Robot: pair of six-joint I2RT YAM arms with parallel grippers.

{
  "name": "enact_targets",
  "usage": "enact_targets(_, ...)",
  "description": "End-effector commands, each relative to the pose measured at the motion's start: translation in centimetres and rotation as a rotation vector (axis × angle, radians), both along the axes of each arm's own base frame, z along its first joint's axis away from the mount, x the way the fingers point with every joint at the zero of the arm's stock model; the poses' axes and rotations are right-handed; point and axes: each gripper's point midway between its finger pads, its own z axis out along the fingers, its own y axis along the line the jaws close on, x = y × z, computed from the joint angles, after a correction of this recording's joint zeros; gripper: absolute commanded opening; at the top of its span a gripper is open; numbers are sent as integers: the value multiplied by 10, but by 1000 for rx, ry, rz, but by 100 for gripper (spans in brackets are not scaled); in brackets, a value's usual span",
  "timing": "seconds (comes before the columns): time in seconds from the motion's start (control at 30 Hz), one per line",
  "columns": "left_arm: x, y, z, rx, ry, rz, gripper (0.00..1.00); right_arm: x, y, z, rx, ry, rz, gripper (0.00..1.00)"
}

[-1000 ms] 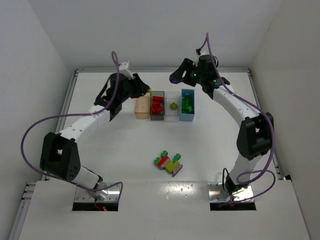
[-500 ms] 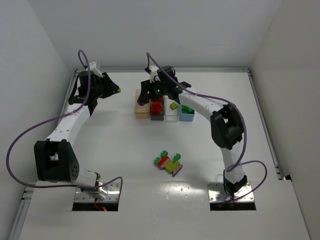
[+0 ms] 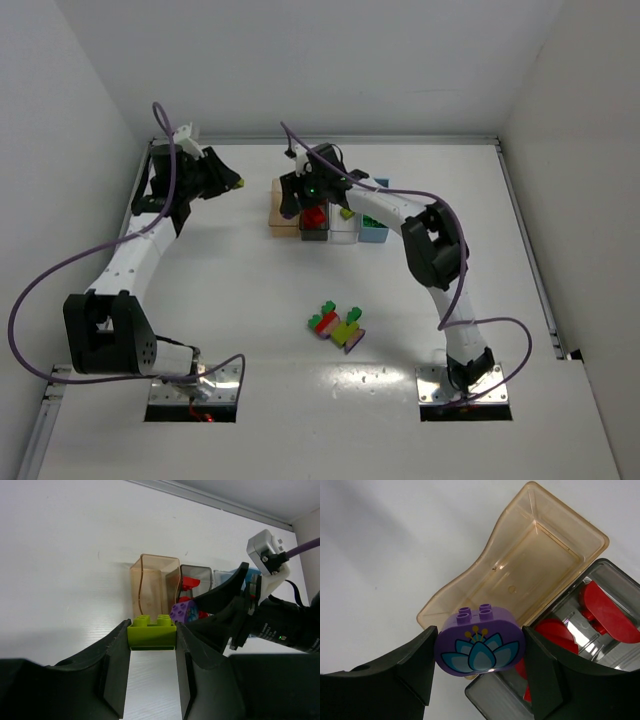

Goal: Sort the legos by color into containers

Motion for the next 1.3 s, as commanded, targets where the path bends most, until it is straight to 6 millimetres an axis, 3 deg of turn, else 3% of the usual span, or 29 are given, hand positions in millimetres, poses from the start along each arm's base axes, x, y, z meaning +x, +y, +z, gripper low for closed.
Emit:
enact_targets(0.0, -3, -3, 8, -23, -34, -28, 6, 15, 12, 22, 20, -105, 20, 12)
enact_targets(0.03, -4, -5, 9, -27, -34, -37, 6, 14, 18, 28, 31, -121, 28, 14)
enact_targets(0.13, -3, -5, 5, -27, -25, -37, 6, 9, 24, 23, 27, -117, 52, 46)
enact_targets(0.23, -3, -9, 8, -36, -34, -62, 6, 7, 29, 24, 33, -124, 61, 59)
enact_targets(0.37, -5, -12, 8, -44, -34, -80, 6, 7, 31, 38, 54, -142, 55, 70)
enact_targets(0.47, -7, -15, 7, -61, -30, -95, 6, 9, 33, 72, 87, -214, 38, 84)
enact_targets(0.5, -4, -15, 5, -61, -30, -95, 6, 10, 28, 72, 74, -221, 17, 88)
enact_targets(0.67, 3, -21, 6, -90, -36, -118, 6, 18, 17, 111, 113, -288, -17, 93)
enact_targets(0.7, 3, -27, 0, -92, -22, -132, 6, 23, 8, 116, 104, -302, -50, 93)
enact_targets(0.77, 8, -34, 13, -90, -54, -149, 6, 26, -8, 153, 112, -370, -102, 93)
enact_targets(0.83, 11, -47, 11, -95, -44, -186, 6, 42, -41, 173, 86, -428, -207, 93)
enact_targets(0.87, 13, -54, 6, -100, -31, -206, 6, 45, -61, 197, 74, -476, -269, 93)
enact_targets(1.0, 21, -95, 6, -97, -32, -306, 6, 54, -142, 210, -50, -505, -433, 93)
enact_targets(1.07, 24, -115, 5, -91, -32, -358, 6, 52, -175, 198, -121, -488, -481, 93)
enact_targets(1.1, 28, -135, 1, -81, -30, -402, 6, 48, -203, 192, -150, -462, -519, 93)
enact_targets(1.17, 31, -156, -3, -70, -29, -449, 6, 43, -232, 183, -178, -421, -566, 93)
enact_targets(1.2, 32, -178, 7, -72, -54, -491, 6, 39, -258, 166, -203, -370, -600, 93)
enact_targets(1.23, 36, -190, -12, -59, -15, -514, 6, 33, -268, 171, -189, -361, -612, 93)
enact_targets(1.27, 38, -200, -17, -47, -10, -537, 6, 28, -278, 168, -186, -337, -630, 93)
